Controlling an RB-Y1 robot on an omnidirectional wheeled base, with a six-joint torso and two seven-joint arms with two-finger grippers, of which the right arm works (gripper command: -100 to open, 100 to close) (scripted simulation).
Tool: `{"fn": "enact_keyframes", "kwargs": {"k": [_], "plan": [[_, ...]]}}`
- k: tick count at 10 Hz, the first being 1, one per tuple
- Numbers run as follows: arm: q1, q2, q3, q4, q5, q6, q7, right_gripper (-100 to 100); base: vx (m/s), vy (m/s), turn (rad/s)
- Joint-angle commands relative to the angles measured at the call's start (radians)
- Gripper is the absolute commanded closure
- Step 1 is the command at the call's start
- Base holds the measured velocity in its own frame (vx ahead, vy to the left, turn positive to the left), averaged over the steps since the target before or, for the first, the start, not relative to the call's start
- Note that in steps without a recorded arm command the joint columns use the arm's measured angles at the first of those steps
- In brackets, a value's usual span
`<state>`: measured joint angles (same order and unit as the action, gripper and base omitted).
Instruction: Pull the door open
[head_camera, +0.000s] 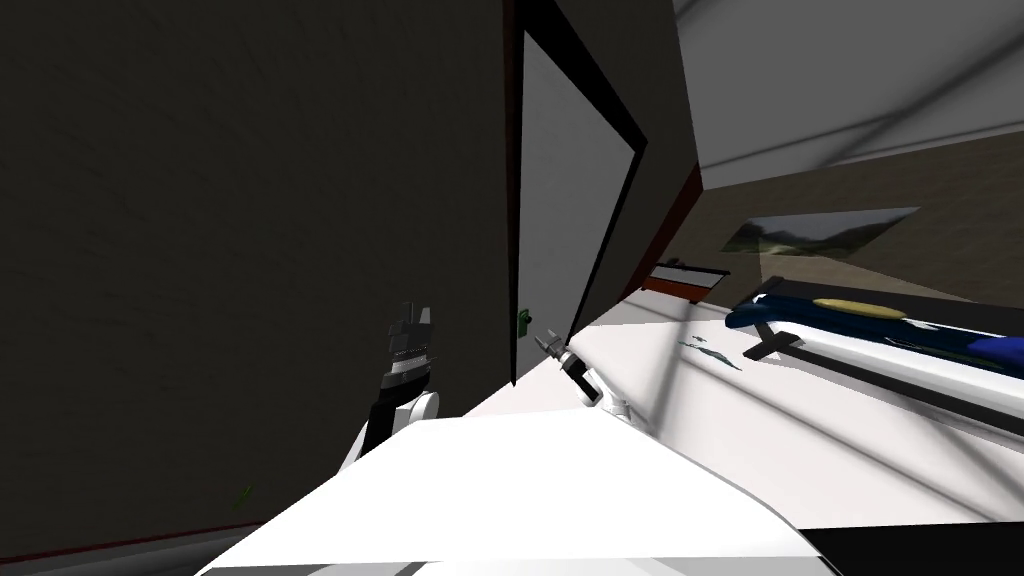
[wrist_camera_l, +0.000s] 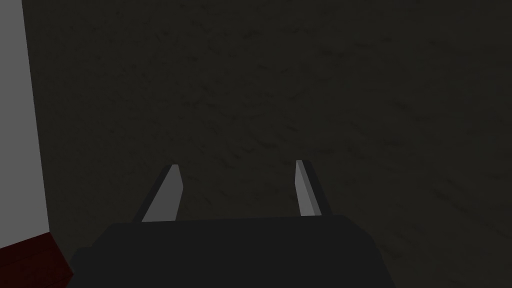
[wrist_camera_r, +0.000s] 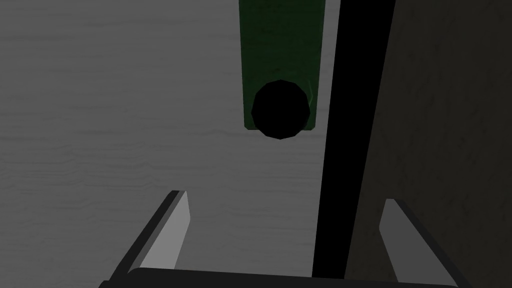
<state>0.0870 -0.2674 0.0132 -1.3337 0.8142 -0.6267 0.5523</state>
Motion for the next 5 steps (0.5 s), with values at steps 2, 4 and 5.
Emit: {"fn": "enact_keyframes", "kwargs": {"k": [2, 4, 5], "plan": [[-0.012, -0.025, -0.049, 0.049, -0.025, -0.029, 0.005, -100, 0.095, 0.180, 0.166], [-0.029, -0.048, -0.094, 0.101, -0.049, -0.054, 0.010, -100, 0.148, 0.159, 0.192], [-0.035, -0.056, -0.108, 0.117, -0.056, -0.063, 0.011, -100, 0.149, 0.090, 0.091]]}}
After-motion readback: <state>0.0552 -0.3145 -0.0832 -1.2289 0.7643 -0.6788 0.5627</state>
